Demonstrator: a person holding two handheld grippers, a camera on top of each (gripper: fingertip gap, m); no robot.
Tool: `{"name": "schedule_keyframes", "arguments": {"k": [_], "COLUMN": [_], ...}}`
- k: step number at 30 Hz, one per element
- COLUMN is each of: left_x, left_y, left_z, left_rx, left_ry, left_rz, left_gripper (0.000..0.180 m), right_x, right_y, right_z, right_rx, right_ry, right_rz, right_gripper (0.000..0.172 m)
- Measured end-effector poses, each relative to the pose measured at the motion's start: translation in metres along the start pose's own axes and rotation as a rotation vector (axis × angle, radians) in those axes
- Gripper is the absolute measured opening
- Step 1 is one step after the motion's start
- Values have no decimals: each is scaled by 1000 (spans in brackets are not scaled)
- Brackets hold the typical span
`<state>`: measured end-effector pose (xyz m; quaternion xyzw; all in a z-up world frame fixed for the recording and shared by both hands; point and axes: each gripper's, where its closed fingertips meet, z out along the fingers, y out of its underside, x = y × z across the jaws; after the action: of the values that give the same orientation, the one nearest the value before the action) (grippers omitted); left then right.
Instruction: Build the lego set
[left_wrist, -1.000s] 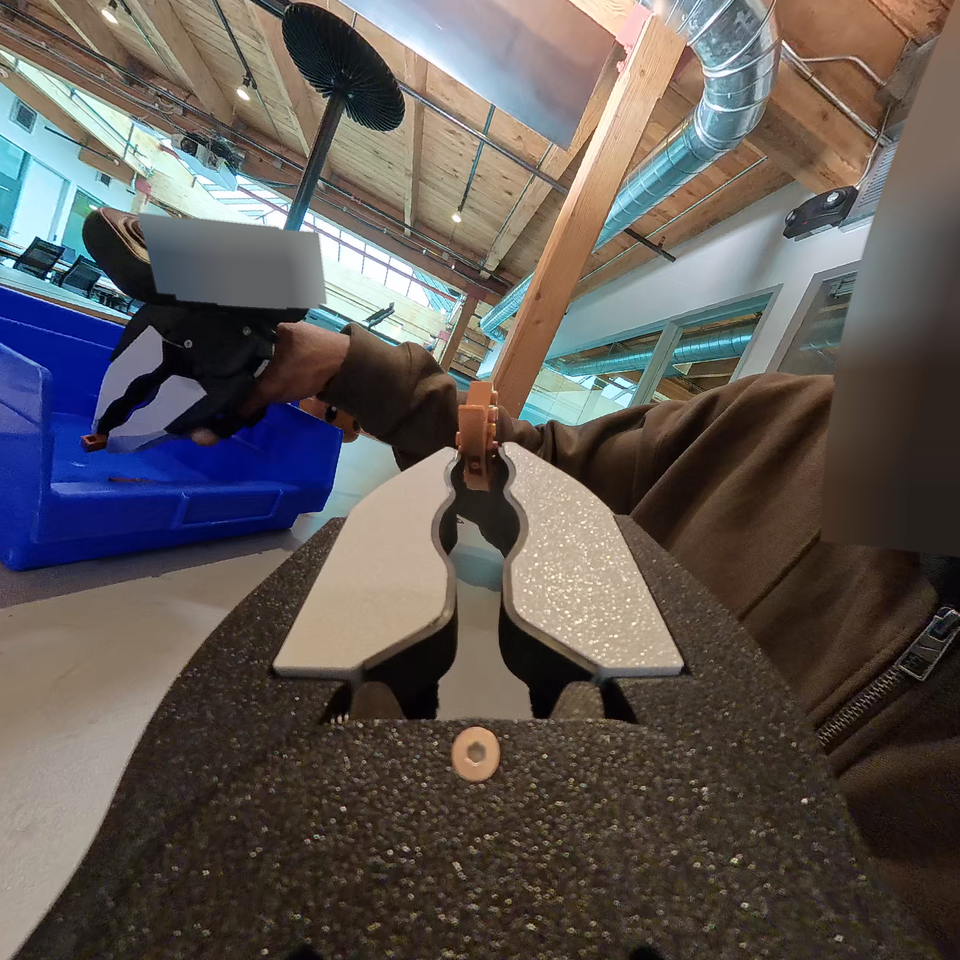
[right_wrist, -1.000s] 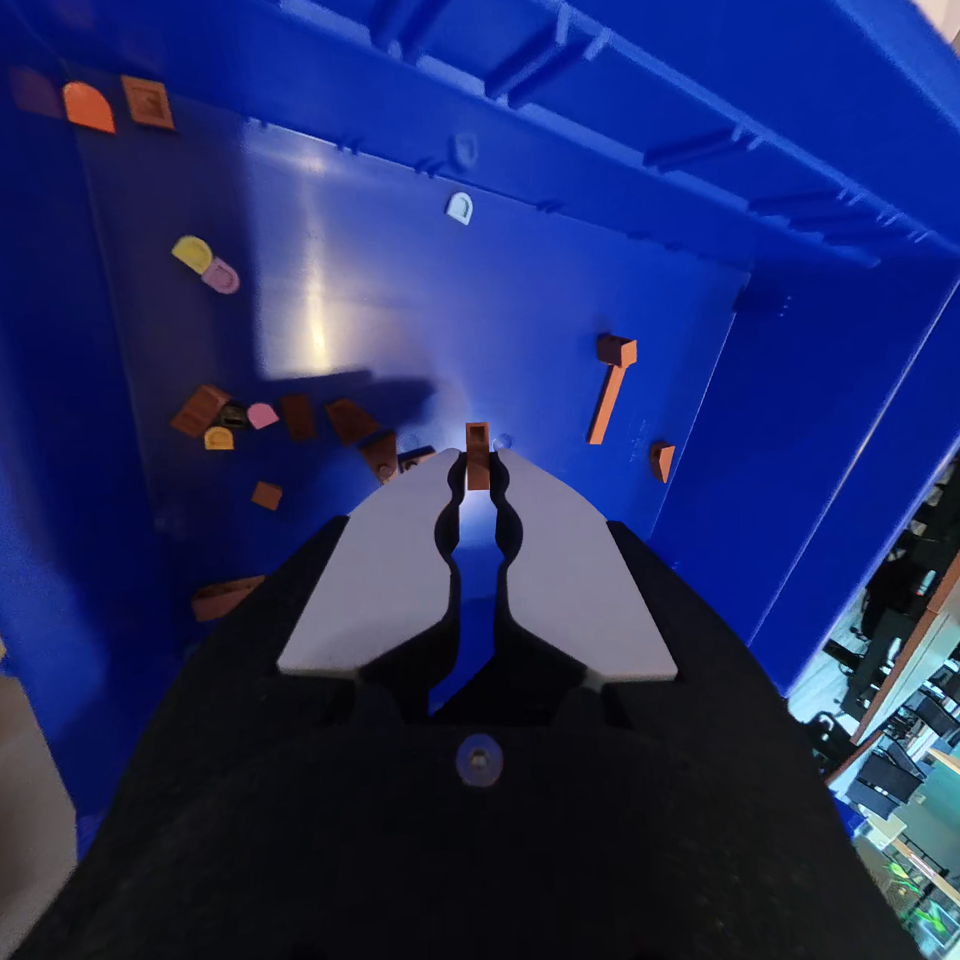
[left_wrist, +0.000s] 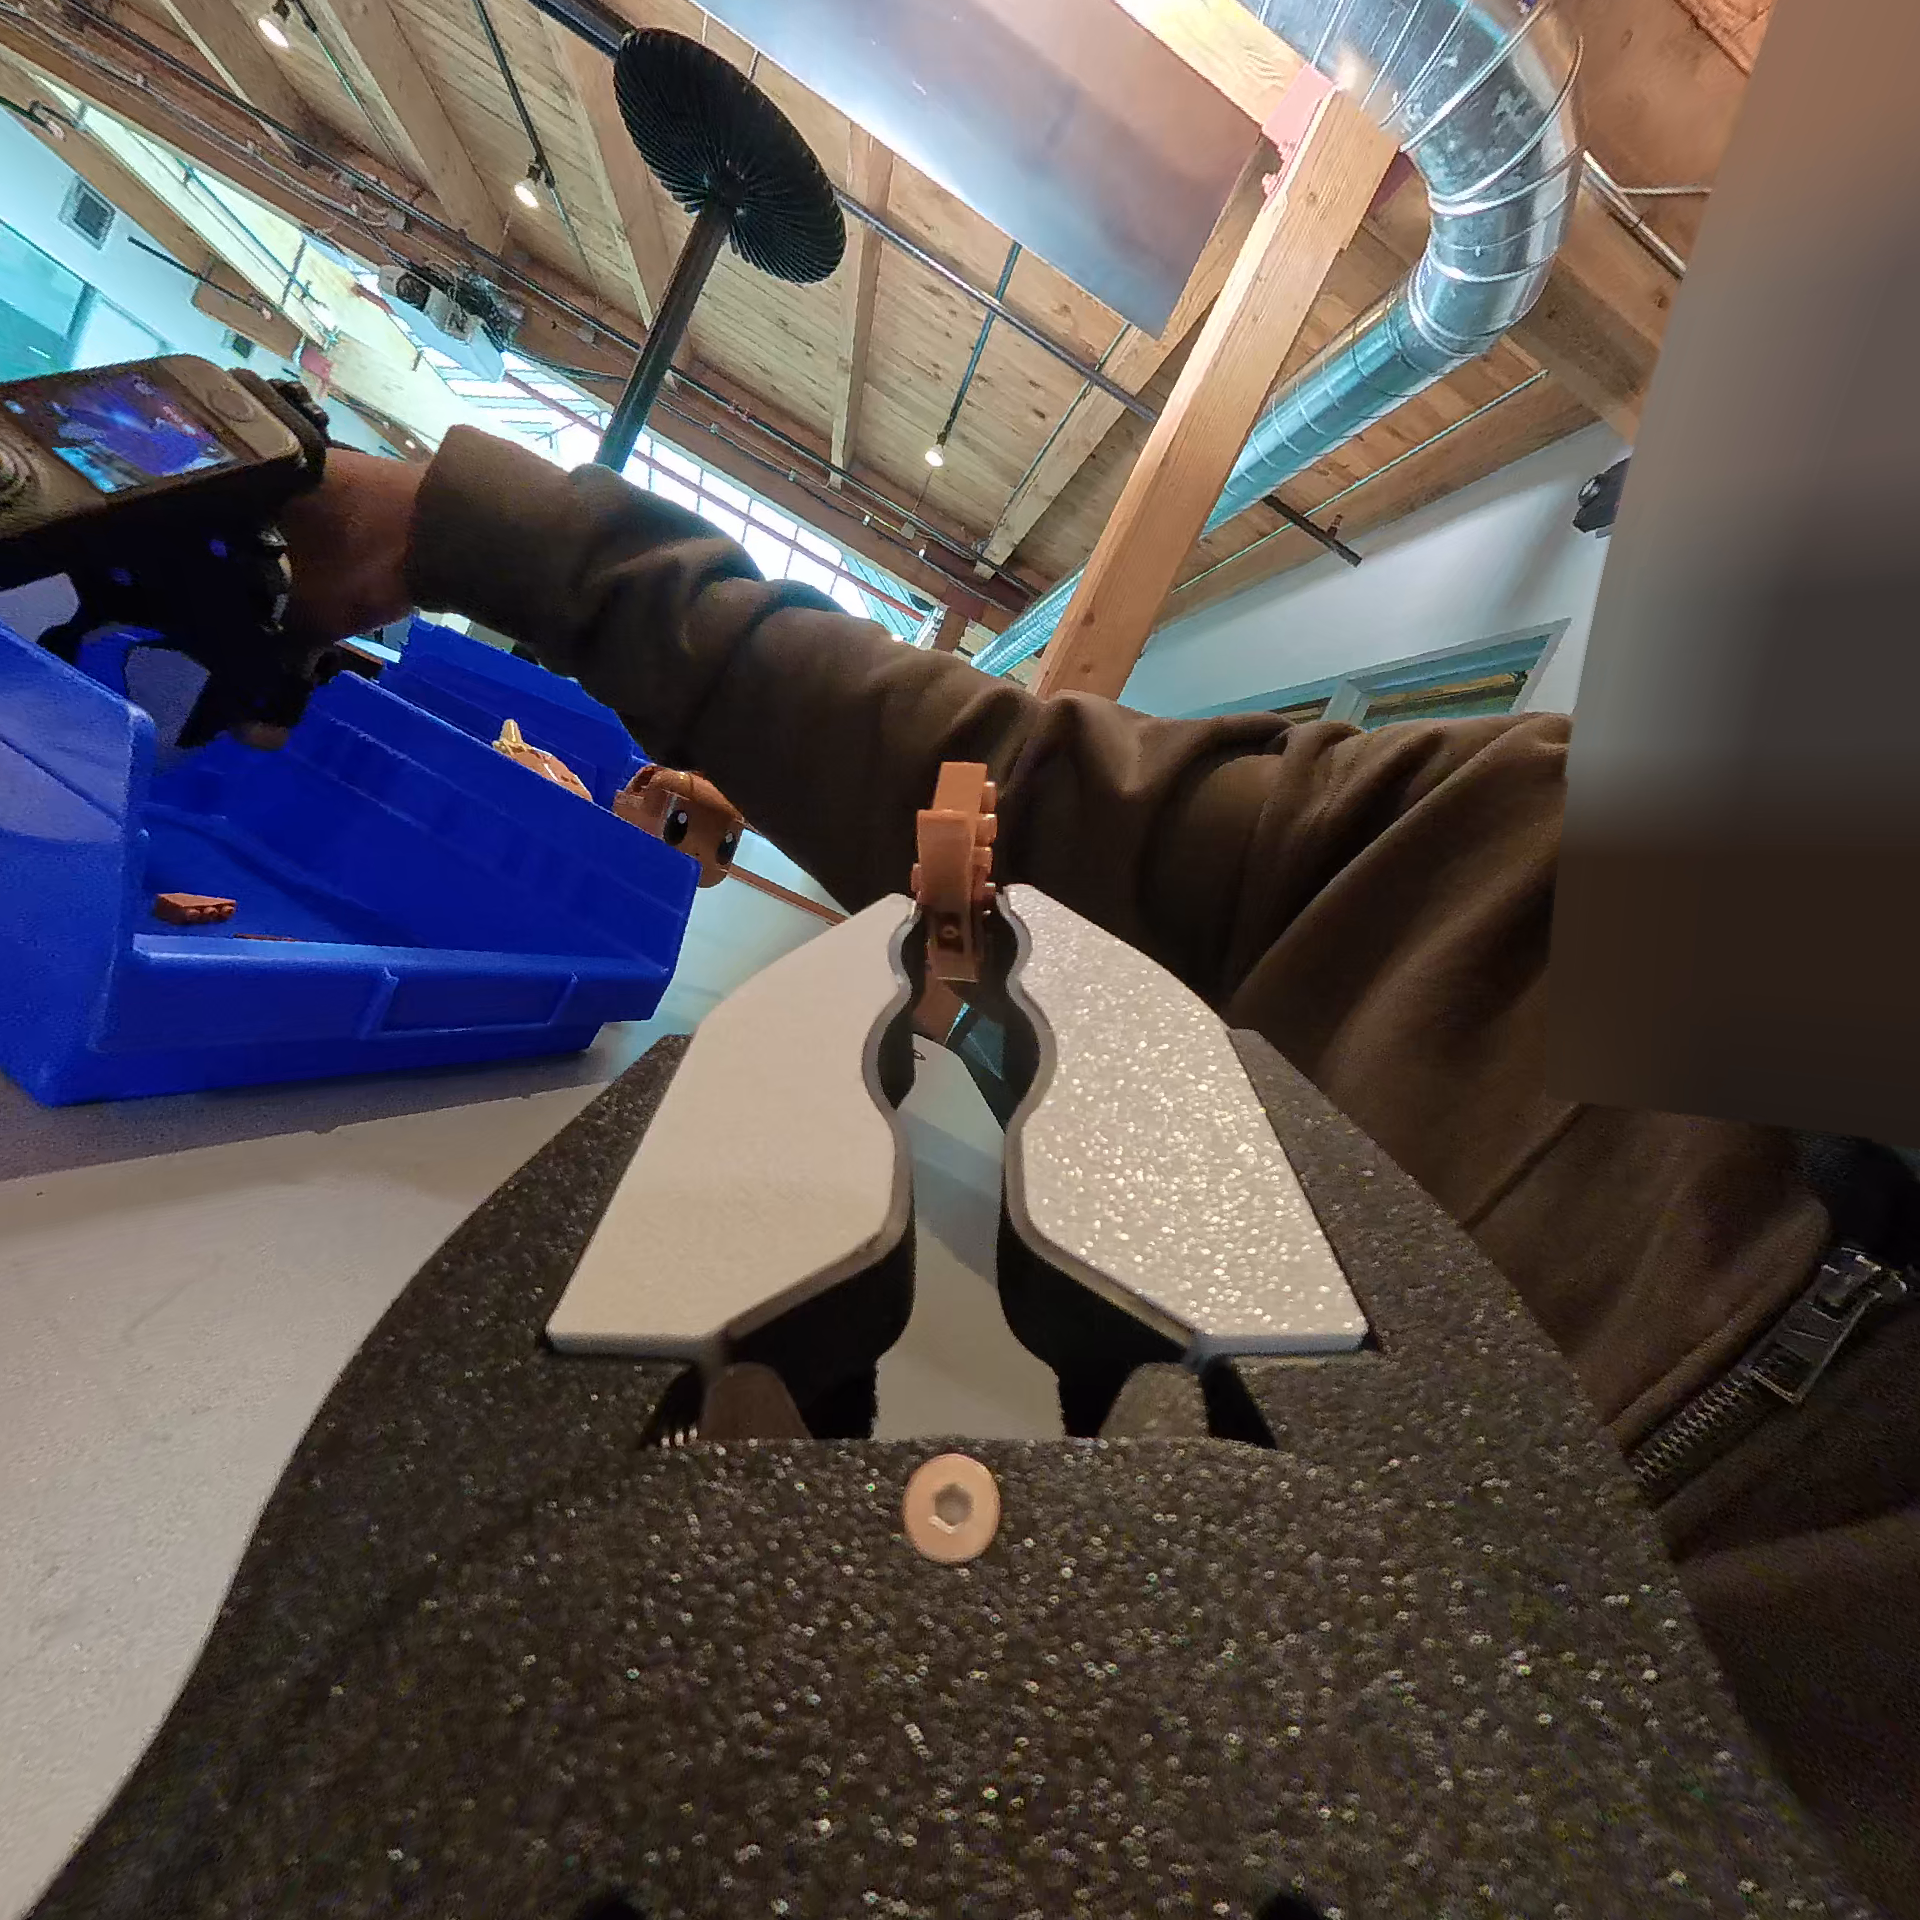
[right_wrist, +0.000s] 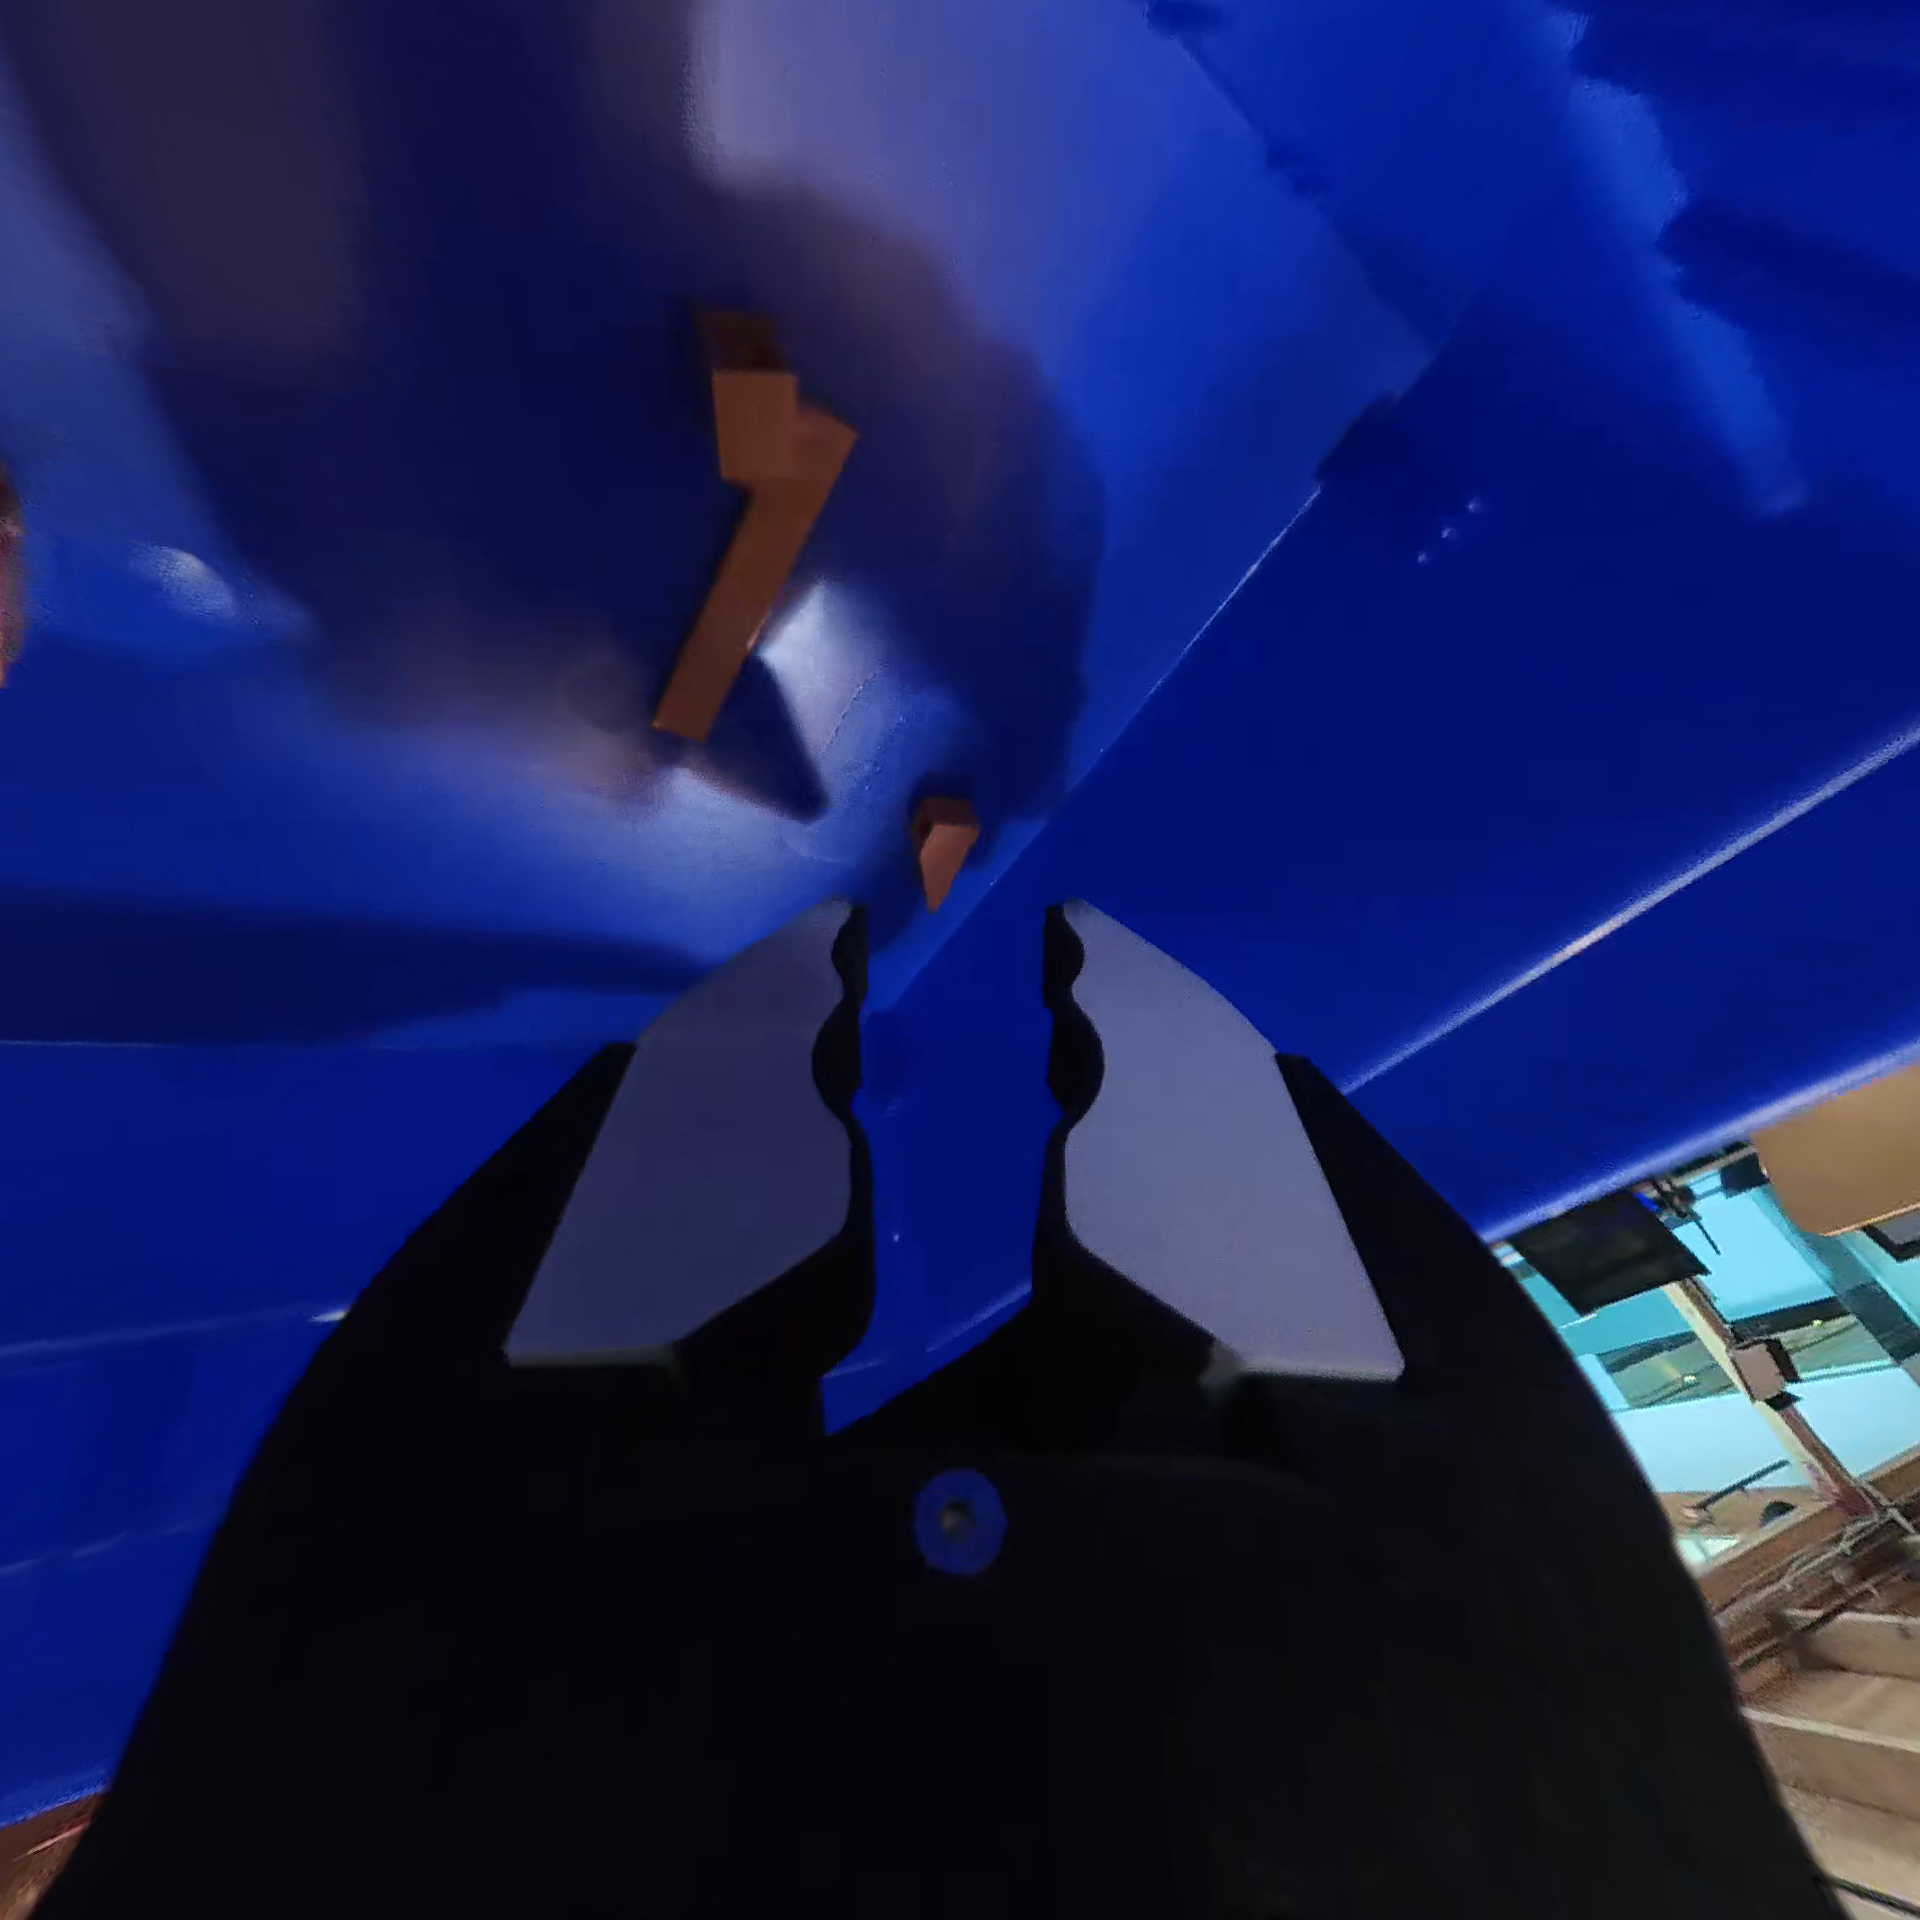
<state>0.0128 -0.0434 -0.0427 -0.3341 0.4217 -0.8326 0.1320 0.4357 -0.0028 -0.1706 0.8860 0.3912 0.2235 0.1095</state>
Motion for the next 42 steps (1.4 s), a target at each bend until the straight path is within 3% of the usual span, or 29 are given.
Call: {"name": "schedule_keyframes", "arguments": {"k": [10,17,25,35,42], "left_x": [-3,-3,0,1,0], "left_y": [-1,-1,-1,1,2], "left_z": [-1,0,0,1,2], "left_rx": [11,15,10,5,0], "left_ry": [-1,2,9,16,15], "left_rz": [-22,-31,-21,-26,-24], "left_gripper": [11,11,11,11,11], "right_x": [-2,-6,-7,-4,-6], "right_y": [-4,9,6,0,3], "right_z": [9,22,22,13,22], "right_rx": [25,-115,-113,-36,-87], "right_ry": [-66,-31,-49,-63,-60], "right_rz": [-61,-188,-199,-193,-215], "right_gripper": [28,21,10,12,13]}}
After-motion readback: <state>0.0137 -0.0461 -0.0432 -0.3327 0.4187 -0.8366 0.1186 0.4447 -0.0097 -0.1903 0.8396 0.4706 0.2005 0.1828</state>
